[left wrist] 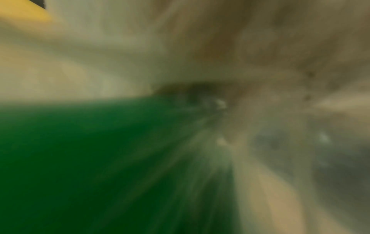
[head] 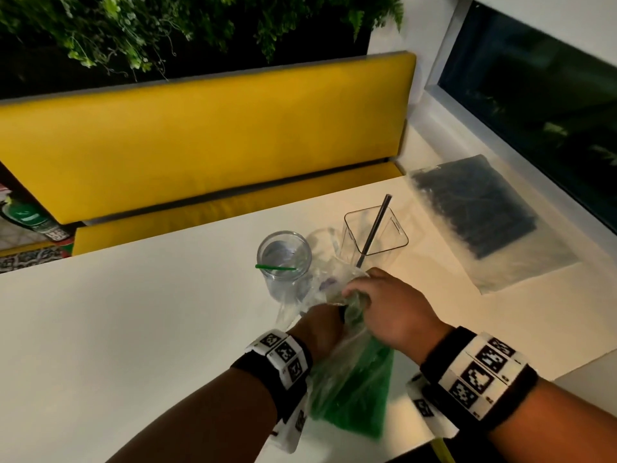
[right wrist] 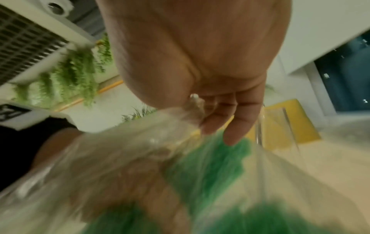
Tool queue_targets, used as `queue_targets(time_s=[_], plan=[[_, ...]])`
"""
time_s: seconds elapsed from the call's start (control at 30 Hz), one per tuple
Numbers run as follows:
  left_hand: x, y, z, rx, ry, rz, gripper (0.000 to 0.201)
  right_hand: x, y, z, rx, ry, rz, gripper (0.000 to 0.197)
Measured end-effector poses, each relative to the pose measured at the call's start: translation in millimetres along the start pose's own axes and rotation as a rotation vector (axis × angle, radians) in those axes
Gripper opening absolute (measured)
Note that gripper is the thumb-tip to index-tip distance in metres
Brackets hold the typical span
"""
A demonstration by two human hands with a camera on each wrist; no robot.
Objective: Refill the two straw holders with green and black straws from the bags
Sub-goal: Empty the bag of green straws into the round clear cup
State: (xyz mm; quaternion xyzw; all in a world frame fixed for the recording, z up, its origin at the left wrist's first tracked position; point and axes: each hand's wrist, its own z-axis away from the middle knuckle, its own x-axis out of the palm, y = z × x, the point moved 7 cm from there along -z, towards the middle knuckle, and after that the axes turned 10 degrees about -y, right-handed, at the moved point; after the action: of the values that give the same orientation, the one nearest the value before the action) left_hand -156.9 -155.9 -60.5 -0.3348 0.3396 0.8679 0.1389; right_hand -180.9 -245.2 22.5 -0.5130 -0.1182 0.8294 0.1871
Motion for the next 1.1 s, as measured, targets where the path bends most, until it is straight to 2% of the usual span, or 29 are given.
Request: queue_targets(time_s=[0.07,0.17,0.23,0.3,0.37,0.43,0.57,0.67,0.73,0.83,0.93,0.97,1.0,1.03,1.1], plan=[[-7.3,1.5,1.3,0.032,0.009,0.033,0.025,1.0,-0.4,-8.2,0.007,0.012,-0.170,0.017],[-13.0,3.1,-0.2,0.053,-0.036,-0.009,0.033,8.6,-8.9,-19.2,-0.076,0.014,-0.449,0.029],[-15.1,7.1,5.3,0.077,-0.100,-0.059,0.035,12.4,-15.1,-23.2,-0.121,-0.005,-0.518,0.024],[-15.7,6.3,7.8,0.114,-0.135,-0.063,0.033,15.5,-16.5,-27.2,-0.152,-0.040,-0.531,0.007],[-14.1,-3.5,7.2,0.092,-0.138,-0.033,0.031,20.4,-12.7,-32.4,-0.174,-0.025,-0.460,0.030],[-10.1,-14.0,8.5,0.025,-0.170,0.028,0.031,23.6,-11.5,-34.2,-0.164,0.002,-0.415,0.040],[-16.9,-9.7,17.9,0.037,-0.209,0.144,0.024,25.0,-14.7,-28.9,-0.192,0.030,-0.478,0.041],[-15.1,-3.5,23.3,0.073,-0.260,0.267,0.028,23.4,-14.7,-25.9,-0.235,0.001,-0.581,0.044],[-9.3,-0.6,21.2,0.126,-0.287,0.373,0.006,21.8,-11.3,-24.8,-0.261,0.024,-0.641,0.046],[-5.7,-4.6,22.3,0.080,-0.318,0.308,0.011,19.9,-4.7,-20.0,-0.258,0.059,-0.687,0.042],[-8.2,-16.4,22.0,-0.015,-0.259,0.214,0.017,25.6,-0.4,-19.5,-0.203,0.046,-0.562,0.038],[-10.2,-18.2,22.4,-0.028,-0.222,0.211,0.013,25.4,0.3,-18.8,-0.176,0.060,-0.523,0.030],[-11.0,-18.3,24.0,-0.042,-0.201,0.185,0.018,23.5,0.9,-17.9,-0.151,0.089,-0.482,0.019],[-10.1,-17.1,23.8,-0.034,-0.194,0.159,0.021,20.8,2.0,-16.9,-0.126,0.121,-0.434,0.013],[-13.8,-11.3,24.0,0.054,-0.140,0.178,0.017,16.4,7.4,-17.1,-0.083,0.151,-0.377,0.014]])
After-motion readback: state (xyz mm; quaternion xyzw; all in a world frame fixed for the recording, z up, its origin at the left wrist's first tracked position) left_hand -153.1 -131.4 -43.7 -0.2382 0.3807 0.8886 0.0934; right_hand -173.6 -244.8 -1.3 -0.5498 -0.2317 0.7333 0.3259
